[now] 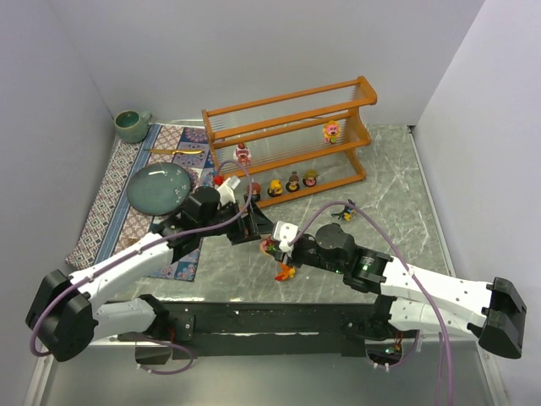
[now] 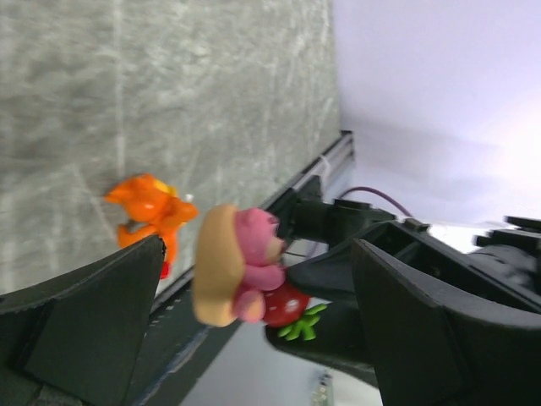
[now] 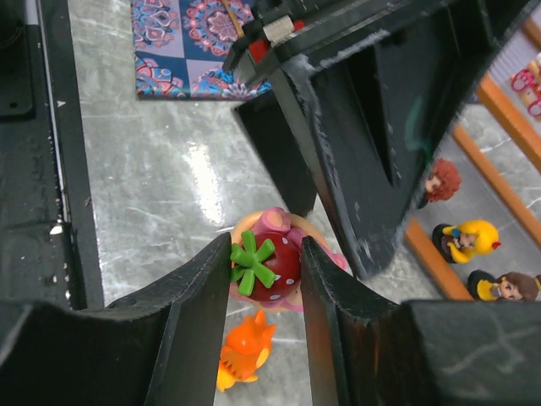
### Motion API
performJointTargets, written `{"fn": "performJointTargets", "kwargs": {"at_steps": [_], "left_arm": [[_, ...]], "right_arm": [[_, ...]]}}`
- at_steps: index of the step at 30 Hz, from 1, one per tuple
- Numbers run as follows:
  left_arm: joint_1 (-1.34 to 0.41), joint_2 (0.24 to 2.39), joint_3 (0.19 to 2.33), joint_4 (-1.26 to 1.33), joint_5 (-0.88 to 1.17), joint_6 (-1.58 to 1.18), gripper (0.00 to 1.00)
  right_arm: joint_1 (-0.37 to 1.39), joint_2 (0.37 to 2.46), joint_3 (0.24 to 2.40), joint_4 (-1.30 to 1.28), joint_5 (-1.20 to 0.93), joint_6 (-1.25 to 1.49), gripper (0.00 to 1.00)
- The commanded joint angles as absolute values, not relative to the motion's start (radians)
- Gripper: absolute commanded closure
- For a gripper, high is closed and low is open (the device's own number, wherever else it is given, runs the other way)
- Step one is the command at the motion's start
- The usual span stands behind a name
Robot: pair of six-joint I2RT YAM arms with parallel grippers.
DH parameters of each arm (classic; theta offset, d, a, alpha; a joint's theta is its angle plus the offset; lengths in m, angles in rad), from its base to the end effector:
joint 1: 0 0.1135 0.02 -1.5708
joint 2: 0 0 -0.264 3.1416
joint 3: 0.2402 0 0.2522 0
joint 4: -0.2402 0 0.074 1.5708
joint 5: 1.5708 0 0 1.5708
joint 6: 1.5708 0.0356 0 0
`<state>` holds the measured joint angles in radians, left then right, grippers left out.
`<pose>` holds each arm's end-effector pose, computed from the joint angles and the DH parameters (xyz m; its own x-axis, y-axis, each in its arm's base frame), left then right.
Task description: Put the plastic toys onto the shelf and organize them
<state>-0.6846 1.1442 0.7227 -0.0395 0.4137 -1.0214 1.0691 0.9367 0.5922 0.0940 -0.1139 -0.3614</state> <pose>0.1879 -0.1719 0.2609 -0.9116 -0.2639 -0.3152 0.1541 0.4914 -0.8572 0.1024 0.1952 0.2728 0.2152 -0.3381 -0.9162 -0.9065 0.2798 -0.3162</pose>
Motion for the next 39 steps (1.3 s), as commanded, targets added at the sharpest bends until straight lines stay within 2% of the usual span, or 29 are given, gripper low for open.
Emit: {"fn": "performJointTargets", "kwargs": {"at_steps": [1,5,7,16,19,22,23,25,26,29,37,39], "left_arm": [[-0.710,1.172,0.718,0.083,0.469,-1.083,0.03],[-0.719,1.196,0.703,0.118,0.485,-1.109,0.01],[-0.718,1.210,0.689,0.136,0.488,-1.121,0.04],[-0.723,1.284,0.672,0.207,0.511,-1.166,0.21],[-0.727,1.307,0.680,0.219,0.526,-1.173,0.31],[-0.738,1.328,0.693,0.221,0.543,-1.172,0.47],[-0.741,1.331,0.695,0.221,0.545,-1.172,0.58],[-0.741,1.331,0.699,0.216,0.542,-1.167,0.71],[-0.741,1.330,0.701,0.210,0.537,-1.163,0.84],[-0.741,1.321,0.715,0.180,0.512,-1.141,0.99],[-0.741,1.301,0.726,0.178,0.456,-1.143,0.99],[-0.741,1.292,0.715,0.196,0.443,-1.152,0.99]], "right_arm": [[1.075,0.922,0.572,0.202,-0.089,-0.397,0.99],[1.077,0.913,0.557,0.230,-0.064,-0.405,0.98],[1.075,0.911,0.554,0.235,-0.078,-0.402,0.98],[1.077,0.916,0.557,0.233,-0.104,-0.413,0.98],[1.075,0.926,0.560,0.232,-0.104,-0.422,0.97],[1.075,0.936,0.560,0.232,-0.098,-0.426,0.97],[1.075,0.937,0.561,0.230,-0.094,-0.429,0.97],[1.077,0.943,0.563,0.229,-0.092,-0.431,0.95],[1.075,0.942,0.563,0.229,-0.091,-0.431,0.93],[1.075,0.945,0.561,0.224,-0.074,-0.431,0.85],[1.077,0.942,0.554,0.230,-0.055,-0.422,0.84],[1.075,0.945,0.555,0.232,-0.051,-0.413,0.75]]}}
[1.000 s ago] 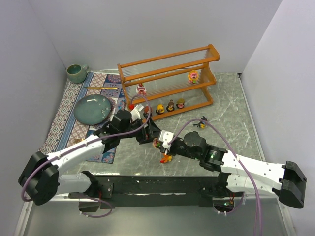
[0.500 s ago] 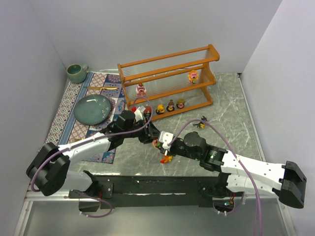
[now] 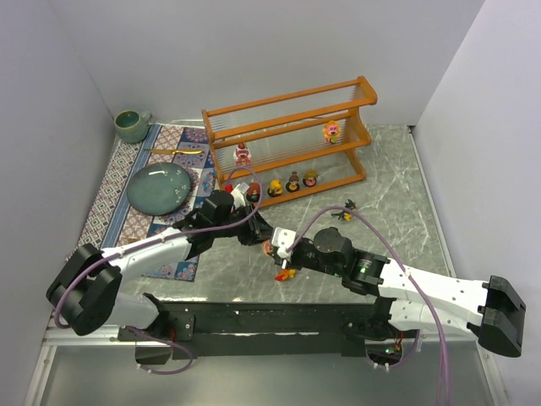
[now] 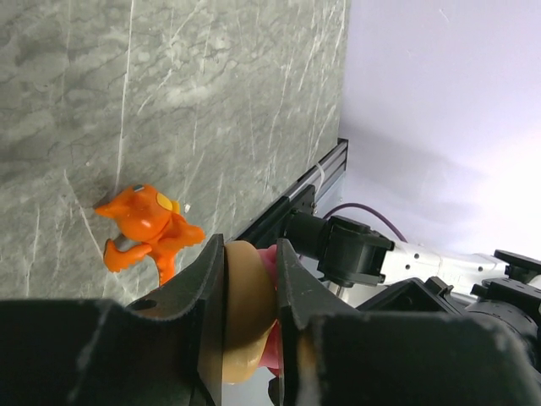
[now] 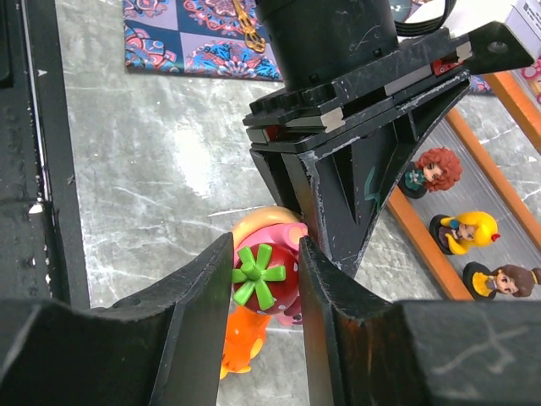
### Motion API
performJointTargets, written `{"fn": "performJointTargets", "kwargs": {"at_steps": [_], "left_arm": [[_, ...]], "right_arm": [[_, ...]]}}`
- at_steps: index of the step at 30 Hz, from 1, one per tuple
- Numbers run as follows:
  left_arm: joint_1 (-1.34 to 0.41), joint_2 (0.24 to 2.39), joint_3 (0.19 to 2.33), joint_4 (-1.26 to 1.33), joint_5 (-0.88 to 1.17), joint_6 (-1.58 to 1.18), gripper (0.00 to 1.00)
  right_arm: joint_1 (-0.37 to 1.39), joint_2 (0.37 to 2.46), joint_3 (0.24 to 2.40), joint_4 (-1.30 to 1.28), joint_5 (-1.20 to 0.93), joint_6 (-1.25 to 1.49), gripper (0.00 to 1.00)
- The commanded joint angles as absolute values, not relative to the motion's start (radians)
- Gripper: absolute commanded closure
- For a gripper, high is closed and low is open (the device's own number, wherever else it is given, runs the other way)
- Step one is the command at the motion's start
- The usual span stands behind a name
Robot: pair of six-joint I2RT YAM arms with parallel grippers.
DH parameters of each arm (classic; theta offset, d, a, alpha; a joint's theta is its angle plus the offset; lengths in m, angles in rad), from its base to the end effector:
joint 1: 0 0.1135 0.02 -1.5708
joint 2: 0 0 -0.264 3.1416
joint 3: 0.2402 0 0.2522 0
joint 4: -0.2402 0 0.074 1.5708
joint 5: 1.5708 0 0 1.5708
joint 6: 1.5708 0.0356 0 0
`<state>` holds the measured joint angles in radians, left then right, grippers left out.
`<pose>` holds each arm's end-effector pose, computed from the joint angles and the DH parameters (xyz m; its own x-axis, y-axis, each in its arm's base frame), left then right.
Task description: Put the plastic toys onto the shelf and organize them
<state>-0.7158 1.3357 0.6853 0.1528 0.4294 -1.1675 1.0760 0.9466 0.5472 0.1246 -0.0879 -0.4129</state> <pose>0.2040 -0.1971 0.2189 -0.9440 -0.2873 -0.1621 0.0112 0.4631 -0.8862 0.1018 0.1952 0.2580 0.2498 -0.3787 -0.8912 -0.8914 0.2693 -0.3644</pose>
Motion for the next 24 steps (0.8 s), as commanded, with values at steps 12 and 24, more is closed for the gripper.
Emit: {"fn": "performJointTargets", "kwargs": {"at_steps": [12,24], "left_arm": [[-0.741,1.230,0.644,0.287,0.272,-1.213,0.99],[-0.765,1.085,0.542,0.409,-0.123,-1.239,0.99]], "right_arm": [[1.074,0.905,0.569,0.250,0.147,-0.157,0.09],[1.074,0.788,0.607,0.049,0.426,0.583,0.04]]}}
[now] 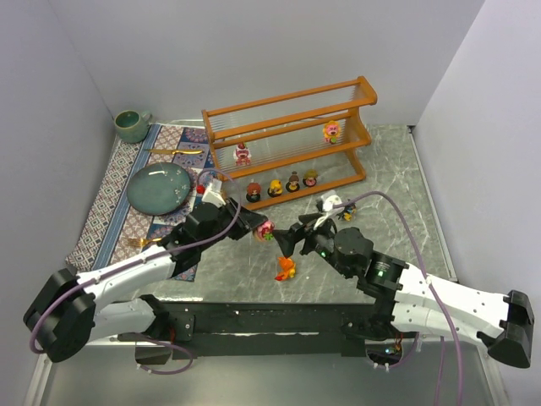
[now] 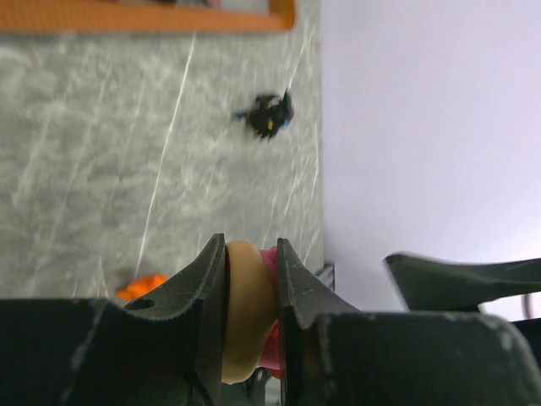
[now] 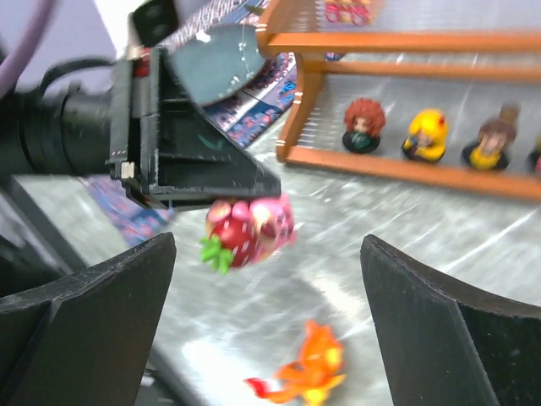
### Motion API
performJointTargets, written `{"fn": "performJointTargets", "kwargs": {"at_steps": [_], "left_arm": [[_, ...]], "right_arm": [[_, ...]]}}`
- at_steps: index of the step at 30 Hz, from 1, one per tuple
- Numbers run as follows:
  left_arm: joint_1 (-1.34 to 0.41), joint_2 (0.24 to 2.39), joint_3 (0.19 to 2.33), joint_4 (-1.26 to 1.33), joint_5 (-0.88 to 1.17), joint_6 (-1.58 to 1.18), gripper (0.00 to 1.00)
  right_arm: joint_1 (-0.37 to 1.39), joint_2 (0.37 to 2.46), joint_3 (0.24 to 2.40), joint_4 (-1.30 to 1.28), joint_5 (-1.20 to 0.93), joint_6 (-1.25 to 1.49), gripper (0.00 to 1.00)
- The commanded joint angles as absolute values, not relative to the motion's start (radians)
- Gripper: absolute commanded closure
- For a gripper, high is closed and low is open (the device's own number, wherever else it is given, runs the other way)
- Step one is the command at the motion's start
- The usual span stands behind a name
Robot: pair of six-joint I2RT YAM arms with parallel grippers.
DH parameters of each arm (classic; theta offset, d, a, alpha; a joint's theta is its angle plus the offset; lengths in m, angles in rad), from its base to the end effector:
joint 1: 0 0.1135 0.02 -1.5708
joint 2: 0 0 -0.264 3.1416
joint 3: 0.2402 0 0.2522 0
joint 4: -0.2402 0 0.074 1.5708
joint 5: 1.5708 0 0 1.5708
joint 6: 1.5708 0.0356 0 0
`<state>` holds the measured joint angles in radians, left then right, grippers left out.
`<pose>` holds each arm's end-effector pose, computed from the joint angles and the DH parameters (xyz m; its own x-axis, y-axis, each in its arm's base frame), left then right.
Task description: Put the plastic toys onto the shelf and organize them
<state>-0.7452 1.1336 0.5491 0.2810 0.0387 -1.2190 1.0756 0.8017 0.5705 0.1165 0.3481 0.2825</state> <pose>0.1829 -0.1707 0.2348 -0.7373 -0.5961 -0.3180 0.0367 0.4347 -0.8998 0.1035 0.1661 0.2932 -0.2379 0.1109 -0.9649 -0.6245 0.7434 0.2394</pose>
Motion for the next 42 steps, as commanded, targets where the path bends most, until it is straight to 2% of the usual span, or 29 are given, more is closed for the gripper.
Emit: {"fn": "performJointTargets", "kwargs": {"at_steps": [1,14,22,35,38,42], "left_arm": [[-0.778,1.075,0.540,0.414,-0.145,-1.239,0.99],[-0.853,1.085,0.554,0.440,-0.265,-1.216,0.99],[-0.885,1.081,0.566,0.437,-0.301,-1.197,0.99],[-0.910,1.080,0.571,0.439,-0.336,-1.167,0.99],[-0.914,1.080,0.572,0.440,-0.341,-1.163,0.99],[-0.920,1.075,0.568,0.446,-0.356,-1.158,0.99]], "right_arm": [[1.074,0.795,0.612,0.034,0.429,0.632,0.04],[1.075,0.894,0.627,0.095,0.364,0.684,0.15],[1.077,0.927,0.635,0.138,0.359,0.683,0.34],[1.077,0.972,0.680,0.138,0.330,0.675,0.36],[1.075,0.991,0.692,0.117,0.331,0.687,0.38],[1.077,0.997,0.689,0.117,0.339,0.707,0.47]]}}
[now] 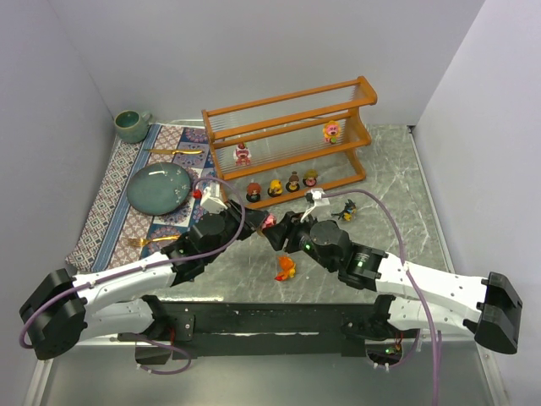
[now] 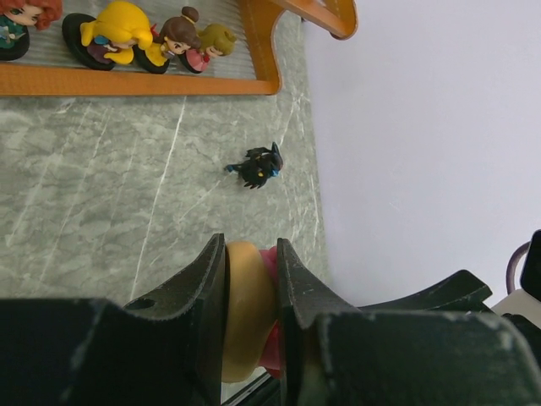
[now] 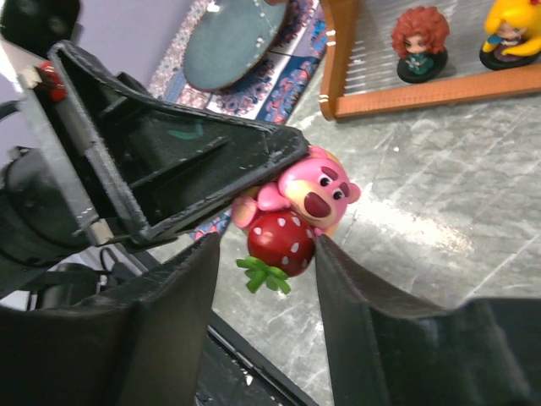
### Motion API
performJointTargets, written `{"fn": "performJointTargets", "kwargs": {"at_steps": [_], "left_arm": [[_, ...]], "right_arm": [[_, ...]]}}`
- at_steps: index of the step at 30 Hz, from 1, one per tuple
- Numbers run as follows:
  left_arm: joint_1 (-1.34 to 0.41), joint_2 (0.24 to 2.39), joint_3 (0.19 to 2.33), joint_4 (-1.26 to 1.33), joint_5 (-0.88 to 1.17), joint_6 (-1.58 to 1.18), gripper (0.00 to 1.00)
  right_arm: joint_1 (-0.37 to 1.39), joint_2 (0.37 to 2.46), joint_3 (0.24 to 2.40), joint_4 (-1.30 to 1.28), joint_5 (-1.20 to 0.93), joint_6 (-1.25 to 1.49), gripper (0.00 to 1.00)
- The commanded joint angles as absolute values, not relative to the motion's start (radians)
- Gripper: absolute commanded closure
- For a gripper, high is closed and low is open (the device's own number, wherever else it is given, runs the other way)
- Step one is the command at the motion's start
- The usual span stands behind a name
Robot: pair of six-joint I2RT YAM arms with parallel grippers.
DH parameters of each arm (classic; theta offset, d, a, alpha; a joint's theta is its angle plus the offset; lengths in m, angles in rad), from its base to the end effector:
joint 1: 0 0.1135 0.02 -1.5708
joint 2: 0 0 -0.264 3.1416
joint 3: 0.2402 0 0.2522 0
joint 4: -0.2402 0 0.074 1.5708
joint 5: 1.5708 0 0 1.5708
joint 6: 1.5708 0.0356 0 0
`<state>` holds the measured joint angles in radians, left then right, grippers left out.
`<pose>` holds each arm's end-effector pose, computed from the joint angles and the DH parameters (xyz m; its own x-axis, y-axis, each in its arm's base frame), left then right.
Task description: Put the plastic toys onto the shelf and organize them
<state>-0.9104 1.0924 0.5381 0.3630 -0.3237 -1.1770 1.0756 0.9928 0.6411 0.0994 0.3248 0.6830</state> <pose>0.1587 -0.1858 0.2495 -0.5593 -0.7072 -0.4326 0.1061 0.4564 -0.8834 0.1196 0.1976 0.2797 -0.5256 0.2855 -0.8014 -0.4580 0.6989 0.5494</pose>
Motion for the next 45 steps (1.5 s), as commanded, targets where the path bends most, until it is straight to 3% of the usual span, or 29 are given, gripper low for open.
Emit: {"fn": "performJointTargets", "kwargs": {"at_steps": [1,7,11,13,14,16,21,30,35,40,45], "left_arm": [[-0.923,1.074,0.568,0.446,-0.359,-1.158,0.99],[-0.933,1.068,0.555,0.468,-0.379,-1.152,0.99],[-0.939,1.068,0.552,0.472,-0.383,-1.141,0.99],[-0.940,1.063,0.545,0.476,-0.385,-1.137,0.93],[-0.940,1.060,0.542,0.477,-0.388,-1.128,0.89],[-0.940,1.046,0.535,0.468,-0.391,-1.115,0.75],[-0.940,1.003,0.535,0.417,-0.419,-1.072,0.44],[-0.917,0.939,0.647,0.179,-0.425,-0.944,0.08],[-0.853,0.907,0.783,-0.047,-0.370,-0.836,0.01],[-0.692,0.907,0.914,-0.320,-0.259,-0.723,0.03],[-0.571,0.881,1.003,-0.428,-0.209,-0.632,0.03]], "right_arm": [[1.075,0.999,0.689,0.111,0.341,0.710,0.48],[1.075,1.019,0.693,0.097,0.333,0.730,0.54],[1.075,1.022,0.690,0.104,0.330,0.729,0.76],[1.074,1.017,0.692,0.100,0.331,0.718,0.83],[1.074,1.017,0.693,0.095,0.337,0.713,0.92],[1.072,1.017,0.701,0.074,0.347,0.681,1.00],[1.036,1.005,0.710,0.051,0.341,0.594,1.00],[0.942,1.014,0.756,0.022,0.269,0.387,1.00],[0.833,1.041,0.802,0.017,0.200,0.179,1.00],[0.746,1.126,0.903,-0.015,0.164,0.020,1.00],[0.677,1.238,1.010,-0.015,0.137,-0.116,1.00]]}}
